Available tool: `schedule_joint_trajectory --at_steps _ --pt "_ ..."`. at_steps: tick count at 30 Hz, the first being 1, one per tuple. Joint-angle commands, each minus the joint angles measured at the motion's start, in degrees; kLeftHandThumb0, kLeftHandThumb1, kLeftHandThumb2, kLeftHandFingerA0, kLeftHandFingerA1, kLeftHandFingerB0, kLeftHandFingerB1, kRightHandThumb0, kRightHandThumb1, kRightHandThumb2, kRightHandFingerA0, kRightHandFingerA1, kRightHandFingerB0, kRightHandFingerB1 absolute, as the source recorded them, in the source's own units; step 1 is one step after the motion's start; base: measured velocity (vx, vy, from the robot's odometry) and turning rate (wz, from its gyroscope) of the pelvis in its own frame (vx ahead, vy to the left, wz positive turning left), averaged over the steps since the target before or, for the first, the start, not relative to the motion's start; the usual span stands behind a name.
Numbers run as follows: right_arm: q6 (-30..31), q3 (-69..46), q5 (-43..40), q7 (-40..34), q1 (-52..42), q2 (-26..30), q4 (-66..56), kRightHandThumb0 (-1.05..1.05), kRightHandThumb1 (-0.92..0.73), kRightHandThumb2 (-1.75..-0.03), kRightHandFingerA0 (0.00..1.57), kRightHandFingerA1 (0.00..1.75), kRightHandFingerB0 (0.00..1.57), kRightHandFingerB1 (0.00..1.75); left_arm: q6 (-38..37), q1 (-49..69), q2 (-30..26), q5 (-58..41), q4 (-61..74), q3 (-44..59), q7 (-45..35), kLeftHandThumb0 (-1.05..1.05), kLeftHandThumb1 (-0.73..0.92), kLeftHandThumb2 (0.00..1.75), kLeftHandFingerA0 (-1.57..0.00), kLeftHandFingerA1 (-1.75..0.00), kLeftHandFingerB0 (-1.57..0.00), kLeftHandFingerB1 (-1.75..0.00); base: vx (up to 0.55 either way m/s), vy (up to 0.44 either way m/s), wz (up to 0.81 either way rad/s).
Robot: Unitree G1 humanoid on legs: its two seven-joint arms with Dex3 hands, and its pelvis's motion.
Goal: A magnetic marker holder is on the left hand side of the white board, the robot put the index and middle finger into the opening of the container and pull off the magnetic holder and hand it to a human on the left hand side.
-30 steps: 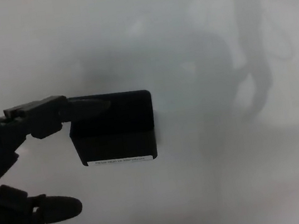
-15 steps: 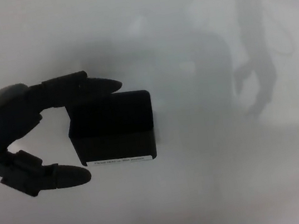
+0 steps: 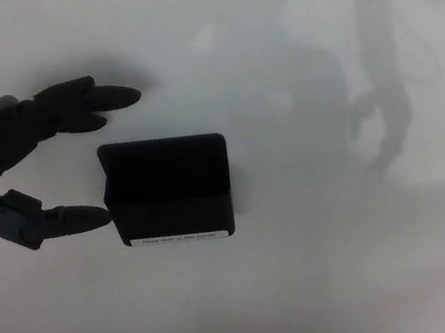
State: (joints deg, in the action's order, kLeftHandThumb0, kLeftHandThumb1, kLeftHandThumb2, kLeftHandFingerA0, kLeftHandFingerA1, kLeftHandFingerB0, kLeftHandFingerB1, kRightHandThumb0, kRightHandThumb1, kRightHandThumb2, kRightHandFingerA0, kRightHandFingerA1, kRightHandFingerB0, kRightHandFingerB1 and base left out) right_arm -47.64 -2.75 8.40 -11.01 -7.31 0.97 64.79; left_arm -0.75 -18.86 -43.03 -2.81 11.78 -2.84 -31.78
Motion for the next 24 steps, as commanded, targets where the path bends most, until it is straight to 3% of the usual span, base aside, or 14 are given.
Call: schedule_joint_trajectory --at_steps 1,4,5,14,15,24 --pt "-0.94 -0.45 -1.0 0.74 0.68 0.61 0.5 -0.57 -0.56 -0.85 0.57 0.58 0.35 0.48 4.66 -1.47 -0.84 2.47 -0.56 -1.61 -2.9 -0.7 0.43 0.76 -0.36 -0.46 -0.14 -0.36 0.0 0.0 0.0" --pt "-0.98 -0.49 -1.05 0.84 0.75 0.6 0.57 -0.57 -0.56 -0.85 0.57 0.58 0.35 0.48 5.07 -1.49 -0.79 2.59 -0.44 -1.6 -3.15 -0.7 0.43 0.76 -0.36 -0.46 -0.14 -0.36 0.0 0.0 0.0" --pt "-0.78 -0.48 -1.01 0.7 0.63 0.57 0.33 -0.57 -0.56 -0.86 0.57 0.57 0.37 0.48 5.55 -1.72 -0.77 2.55 -0.81 -2.5 -4.34 -0.64 0.5 0.56 -0.48 -0.39 -0.22 -0.29 0.0 0.0 0.0" --pt "-0.72 -0.48 -1.09 0.82 0.56 0.53 0.15 -0.56 -0.56 -0.86 0.58 0.58 0.36 0.48 7.19 -3.88 -2.03 4.1 -0.92 -7.56 -10.84 -0.67 0.53 0.57 -0.44 -0.37 -0.27 -0.3 0.0 0.0 0.0" --pt "-0.7 -0.48 -1.05 0.73 0.55 0.54 0.11 -0.51 -0.67 -0.6 0.66 0.46 0.44 0.36 7.69 -4.36 -2.31 4.2 -0.82 -8.38 -11.86 -0.69 0.53 0.57 -0.44 -0.37 -0.29 -0.3 0.0 0.0 0.0" --pt "0.22 -0.26 -0.67 0.17 1.14 0.55 -0.26 -0.48 -0.67 -0.6 0.69 0.47 0.43 0.36 12.49 -9.21 -5.92 5.2 0.62 -12.76 -19.91 -0.7 0.52 0.57 -0.52 -0.38 -0.35 -0.32 0.0 0.0 0.0"
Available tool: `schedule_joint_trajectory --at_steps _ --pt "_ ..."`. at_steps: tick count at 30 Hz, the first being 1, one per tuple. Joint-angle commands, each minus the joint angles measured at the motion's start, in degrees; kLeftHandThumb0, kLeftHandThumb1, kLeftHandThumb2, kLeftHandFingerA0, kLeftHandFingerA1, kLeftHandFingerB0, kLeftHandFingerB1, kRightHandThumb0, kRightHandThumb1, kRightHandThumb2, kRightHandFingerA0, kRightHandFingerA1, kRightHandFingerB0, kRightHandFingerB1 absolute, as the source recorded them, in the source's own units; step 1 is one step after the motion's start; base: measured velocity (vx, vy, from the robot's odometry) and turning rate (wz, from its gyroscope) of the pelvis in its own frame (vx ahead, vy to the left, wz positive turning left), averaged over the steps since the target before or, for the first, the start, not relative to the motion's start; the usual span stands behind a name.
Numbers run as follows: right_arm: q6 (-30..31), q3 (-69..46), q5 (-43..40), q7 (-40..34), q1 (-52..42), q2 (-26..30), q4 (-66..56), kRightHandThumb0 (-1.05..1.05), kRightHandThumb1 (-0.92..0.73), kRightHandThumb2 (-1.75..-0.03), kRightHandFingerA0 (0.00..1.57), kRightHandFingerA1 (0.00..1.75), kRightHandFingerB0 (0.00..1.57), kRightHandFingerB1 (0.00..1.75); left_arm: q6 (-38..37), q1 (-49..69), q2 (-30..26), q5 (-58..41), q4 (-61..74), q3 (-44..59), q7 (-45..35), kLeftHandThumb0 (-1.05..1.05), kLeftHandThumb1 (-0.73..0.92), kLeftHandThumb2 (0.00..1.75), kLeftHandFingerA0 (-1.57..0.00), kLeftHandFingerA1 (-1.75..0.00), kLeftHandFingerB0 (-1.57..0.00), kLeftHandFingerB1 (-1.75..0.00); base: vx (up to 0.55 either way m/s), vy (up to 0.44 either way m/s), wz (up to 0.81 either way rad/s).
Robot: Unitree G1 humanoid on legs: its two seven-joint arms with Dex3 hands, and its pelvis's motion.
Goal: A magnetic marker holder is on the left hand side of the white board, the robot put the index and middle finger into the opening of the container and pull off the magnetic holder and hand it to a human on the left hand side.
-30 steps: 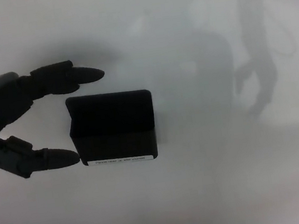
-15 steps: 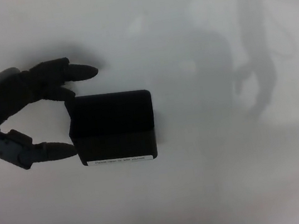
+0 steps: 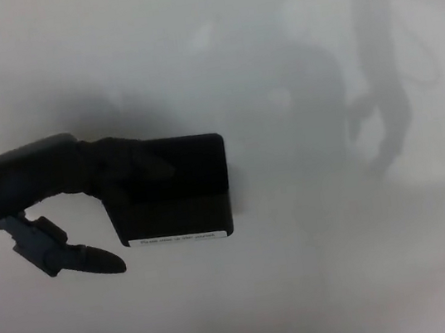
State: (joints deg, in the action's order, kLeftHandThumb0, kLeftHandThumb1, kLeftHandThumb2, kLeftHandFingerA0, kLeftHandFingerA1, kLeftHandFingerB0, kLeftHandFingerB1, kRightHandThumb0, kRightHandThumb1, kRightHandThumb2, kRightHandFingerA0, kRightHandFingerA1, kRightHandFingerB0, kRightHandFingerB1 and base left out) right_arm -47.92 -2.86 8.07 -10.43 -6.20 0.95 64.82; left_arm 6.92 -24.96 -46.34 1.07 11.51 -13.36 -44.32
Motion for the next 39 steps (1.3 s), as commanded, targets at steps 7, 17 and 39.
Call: schedule_joint_trajectory --at_steps 7,17,39 --pt "-0.66 -0.31 -0.69 -0.05 -0.39 0.18 0.24 -0.53 -0.55 -0.84 0.57 0.58 0.37 0.48 6.18 -3.55 -2.23 1.78 1.76 -2.24 -7.46 -0.68 0.52 0.57 -0.48 -0.38 -0.35 -0.32 0.0 0.0 0.0" --pt "-1.23 0.56 0.3 -0.13 -1.06 0.62 0.08 -0.48 -0.67 -0.6 0.66 0.46 0.45 0.36 5.64 -1.86 0.5 1.32 1.42 1.22 -4.32 -0.7 0.43 0.75 -0.32 -0.44 -0.25 -0.39 0.0 0.0 0.0" --pt "-1.06 1.39 0.26 -0.62 -1.13 0.42 0.54 -0.49 -0.67 -0.6 0.67 0.46 0.48 0.37 4.96 -3.21 3.61 3.16 1.69 3.37 -2.79 -0.32 0.2 0.85 -0.08 -0.51 -0.07 -0.49 0.0 0.0 0.0"
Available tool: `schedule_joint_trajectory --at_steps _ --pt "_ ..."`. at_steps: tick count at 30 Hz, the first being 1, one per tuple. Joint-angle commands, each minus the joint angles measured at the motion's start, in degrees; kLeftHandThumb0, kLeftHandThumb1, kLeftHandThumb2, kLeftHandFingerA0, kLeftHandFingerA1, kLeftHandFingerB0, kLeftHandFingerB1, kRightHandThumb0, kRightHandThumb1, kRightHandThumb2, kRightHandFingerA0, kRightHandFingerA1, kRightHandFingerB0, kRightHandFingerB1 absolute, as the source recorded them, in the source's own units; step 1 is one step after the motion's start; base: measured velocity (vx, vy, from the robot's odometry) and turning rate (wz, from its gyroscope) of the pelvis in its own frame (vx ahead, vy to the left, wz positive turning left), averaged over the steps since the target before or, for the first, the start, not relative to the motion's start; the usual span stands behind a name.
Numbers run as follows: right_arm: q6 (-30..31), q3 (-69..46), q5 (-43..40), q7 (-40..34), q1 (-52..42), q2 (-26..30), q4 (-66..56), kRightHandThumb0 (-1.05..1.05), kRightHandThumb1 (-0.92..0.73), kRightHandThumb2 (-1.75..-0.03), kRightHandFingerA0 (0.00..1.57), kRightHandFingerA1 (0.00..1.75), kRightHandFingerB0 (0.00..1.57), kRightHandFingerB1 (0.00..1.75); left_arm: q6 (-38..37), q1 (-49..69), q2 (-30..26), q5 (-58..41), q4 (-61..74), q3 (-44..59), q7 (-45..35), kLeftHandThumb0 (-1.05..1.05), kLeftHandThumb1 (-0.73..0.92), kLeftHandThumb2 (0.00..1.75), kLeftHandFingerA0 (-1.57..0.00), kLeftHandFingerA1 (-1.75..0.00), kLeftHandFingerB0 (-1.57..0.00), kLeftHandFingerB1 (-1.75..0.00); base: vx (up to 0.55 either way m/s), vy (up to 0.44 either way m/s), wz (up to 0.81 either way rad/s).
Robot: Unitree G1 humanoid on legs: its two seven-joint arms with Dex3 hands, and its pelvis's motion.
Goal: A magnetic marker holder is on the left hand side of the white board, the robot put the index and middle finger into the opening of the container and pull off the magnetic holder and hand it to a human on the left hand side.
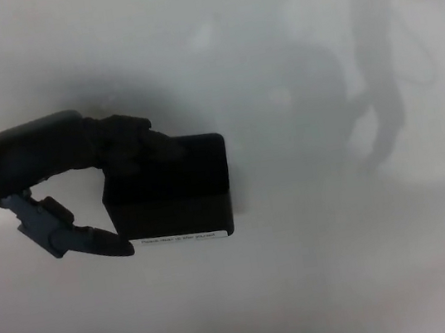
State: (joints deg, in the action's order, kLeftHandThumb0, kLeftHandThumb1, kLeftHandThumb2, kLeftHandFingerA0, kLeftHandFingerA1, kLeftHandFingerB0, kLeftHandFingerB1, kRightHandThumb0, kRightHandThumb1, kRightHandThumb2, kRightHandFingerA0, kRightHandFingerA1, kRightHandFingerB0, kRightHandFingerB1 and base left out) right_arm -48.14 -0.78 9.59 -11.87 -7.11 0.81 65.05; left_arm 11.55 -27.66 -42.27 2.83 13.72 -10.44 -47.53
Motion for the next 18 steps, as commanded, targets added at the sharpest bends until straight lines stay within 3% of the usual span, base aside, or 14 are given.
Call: schedule_joint_trajectory --at_steps 1,3,4,18 --pt "-0.91 -0.78 -1.32 0.96 -0.18 0.57 0.39 -0.49 -0.67 -0.6 0.67 0.46 0.48 0.37 0.22 -0.47 -0.39 1.49 -0.86 0.5 0.37 -0.32 0.2 0.85 -0.08 -0.51 -0.07 -0.49 0.0 0.0 0.0" --pt "-0.92 -0.85 -1.32 1.03 -0.18 0.56 0.4 -0.49 -0.67 -0.6 0.67 0.46 0.48 0.37 0.2 -0.47 -0.34 1.56 -0.89 0.53 0.32 -0.32 0.2 0.85 -0.08 -0.51 -0.07 -0.49 0.0 0.0 0.0" --pt "-1.08 -1.18 -1.75 1.25 -0.14 0.45 0.47 -0.46 -0.66 -0.6 0.66 0.46 0.48 0.38 0.0 -0.68 -0.35 1.73 -1.48 0.35 0.18 -0.69 0.51 0.56 -0.25 -0.33 -0.22 -0.28 0.0 0.0 0.0" --pt "-0.46 -2.0 -2.4 2.09 -0.56 0.54 -1.42 -0.51 -0.66 -0.6 0.69 0.47 0.48 0.38 -0.05 -3.44 -0.38 5.91 -5.72 -3.24 -0.73 -0.7 0.51 0.57 -0.26 -0.33 -0.21 -0.28 0.0 0.0 0.0"
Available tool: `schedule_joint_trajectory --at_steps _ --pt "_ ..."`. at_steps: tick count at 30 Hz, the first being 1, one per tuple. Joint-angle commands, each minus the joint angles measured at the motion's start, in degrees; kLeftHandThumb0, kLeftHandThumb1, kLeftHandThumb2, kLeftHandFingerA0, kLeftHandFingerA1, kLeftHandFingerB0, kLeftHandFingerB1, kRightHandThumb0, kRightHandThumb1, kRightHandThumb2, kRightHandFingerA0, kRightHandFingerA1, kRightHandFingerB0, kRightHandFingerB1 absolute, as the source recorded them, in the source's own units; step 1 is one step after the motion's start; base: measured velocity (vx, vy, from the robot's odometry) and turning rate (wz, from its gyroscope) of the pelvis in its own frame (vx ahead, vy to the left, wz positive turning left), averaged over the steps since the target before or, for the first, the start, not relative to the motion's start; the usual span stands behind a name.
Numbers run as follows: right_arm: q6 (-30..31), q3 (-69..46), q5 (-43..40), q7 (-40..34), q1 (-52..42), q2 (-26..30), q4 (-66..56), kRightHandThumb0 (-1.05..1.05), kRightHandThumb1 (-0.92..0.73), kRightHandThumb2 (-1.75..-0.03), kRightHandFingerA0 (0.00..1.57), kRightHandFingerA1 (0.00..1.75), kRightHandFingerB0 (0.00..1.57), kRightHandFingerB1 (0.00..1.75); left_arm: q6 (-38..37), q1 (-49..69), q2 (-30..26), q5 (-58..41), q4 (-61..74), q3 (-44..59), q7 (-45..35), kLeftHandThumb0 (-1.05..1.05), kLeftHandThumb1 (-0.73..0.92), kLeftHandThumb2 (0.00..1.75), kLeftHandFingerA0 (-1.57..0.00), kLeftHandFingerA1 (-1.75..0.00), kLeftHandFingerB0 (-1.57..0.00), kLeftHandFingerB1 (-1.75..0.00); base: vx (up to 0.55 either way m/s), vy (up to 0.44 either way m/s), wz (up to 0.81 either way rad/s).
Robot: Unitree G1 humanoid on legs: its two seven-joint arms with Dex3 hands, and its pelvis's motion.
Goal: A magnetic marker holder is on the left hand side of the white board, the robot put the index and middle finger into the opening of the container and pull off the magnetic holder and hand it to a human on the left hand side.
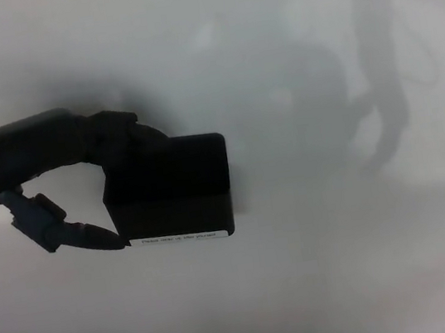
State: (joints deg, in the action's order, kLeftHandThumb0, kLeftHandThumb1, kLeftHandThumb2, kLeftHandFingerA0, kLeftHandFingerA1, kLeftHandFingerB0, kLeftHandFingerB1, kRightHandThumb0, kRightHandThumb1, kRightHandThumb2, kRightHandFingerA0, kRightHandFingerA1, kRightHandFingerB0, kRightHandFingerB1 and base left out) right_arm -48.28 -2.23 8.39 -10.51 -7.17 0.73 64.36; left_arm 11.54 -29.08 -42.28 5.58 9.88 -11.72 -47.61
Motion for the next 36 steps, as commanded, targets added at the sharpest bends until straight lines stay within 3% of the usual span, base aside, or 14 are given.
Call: schedule_joint_trajectory --at_steps 1,2,12,13,14,15,30,31,35,36 --pt "-0.24 -0.59 -1.28 0.85 -0.53 0.57 -0.81 -0.51 -0.66 -0.6 0.69 0.47 0.48 0.38 0.0 -2.19 -0.31 3.31 -2.04 -2.16 -0.69 -0.7 0.51 0.57 -0.26 -0.33 -0.21 -0.28 0.0 0.0 0.0" --pt "-0.38 -0.63 -1.3 0.97 -0.34 0.38 -0.52 -0.48 -0.66 -0.6 0.67 0.46 0.48 0.38 1.78 -3.35 0.22 3.85 -2.64 -3.49 -1.32 -0.72 0.43 0.76 -0.24 -0.42 -0.13 -0.36 0.0 0.0 0.0" --pt "-0.26 -0.41 -0.89 1.23 0.25 0.07 0.0 -0.5 -0.66 -0.6 0.65 0.45 0.49 0.37 4.17 -9.63 3.36 7.69 -6.16 -10.32 -2.59 -0.76 0.45 0.78 -0.21 -0.41 -0.11 -0.35 0.0 0.0 0.0" --pt "-0.31 -0.28 -0.88 1.35 0.11 -0.06 -0.26 -0.56 -0.55 -0.85 0.58 0.57 0.42 0.5 4.89 -10.56 4.23 8.49 -6.83 -11.49 -2.58 -0.75 0.44 0.77 -0.23 -0.42 -0.11 -0.35 0.0 0.0 0.0" --pt "-0.43 -0.12 -0.84 1.47 -0.06 -0.2 -0.53 -0.56 -0.55 -0.85 0.58 0.57 0.42 0.5 5.59 -11.39 5.21 9.12 -7.55 -12.48 -2.52 -0.75 0.44 0.77 -0.23 -0.42 -0.11 -0.35 0.0 0.0 0.0" --pt "-0.61 0.06 -0.62 1.3 -0.12 -0.24 -0.62 -0.51 -0.67 -0.6 0.66 0.46 0.47 0.38 6.14 -11.79 5.55 9.36 -7.84 -12.85 -2.63 -0.75 0.44 0.77 -0.21 -0.41 -0.1 -0.35 0.0 0.0 0.0" --pt "-0.58 -0.32 -1.67 1.68 0.24 -0.33 -2.57 -0.47 -0.66 -0.6 0.68 0.46 0.5 0.38 9.16 -14.71 9.4 12.46 -11.76 -15.16 -2.77 -0.73 0.42 0.74 -0.18 -0.41 -0.1 -0.35 0.0 0.0 0.0" --pt "-0.44 -0.41 -1.74 1.64 0.38 -0.34 -2.83 -0.52 -0.54 -0.83 0.63 0.59 0.46 0.51 9.49 -14.89 9.25 12.89 -12.11 -15.28 -2.98 -0.73 0.42 0.74 -0.18 -0.41 -0.1 -0.35 0.0 0.0 0.0" --pt "-0.55 -0.52 -1.74 1.69 0.35 -0.39 -2.91 -0.52 -0.54 -0.83 0.63 0.59 0.46 0.51 9.64 -14.89 9.19 13.05 -12.12 -15.27 -3.21 -0.73 0.42 0.74 -0.18 -0.41 -0.1 -0.35 0.0 0.0 0.0" --pt "-0.8 -0.65 -1.95 2.0 0.16 -0.41 -2.83 -0.47 -0.65 -0.6 0.68 0.46 0.5 0.38 9.12 -14.84 8.91 13.52 -12.35 -15.61 -3.47 -0.75 0.43 0.76 -0.2 -0.42 -0.1 -0.35 0.0 0.0 0.0"
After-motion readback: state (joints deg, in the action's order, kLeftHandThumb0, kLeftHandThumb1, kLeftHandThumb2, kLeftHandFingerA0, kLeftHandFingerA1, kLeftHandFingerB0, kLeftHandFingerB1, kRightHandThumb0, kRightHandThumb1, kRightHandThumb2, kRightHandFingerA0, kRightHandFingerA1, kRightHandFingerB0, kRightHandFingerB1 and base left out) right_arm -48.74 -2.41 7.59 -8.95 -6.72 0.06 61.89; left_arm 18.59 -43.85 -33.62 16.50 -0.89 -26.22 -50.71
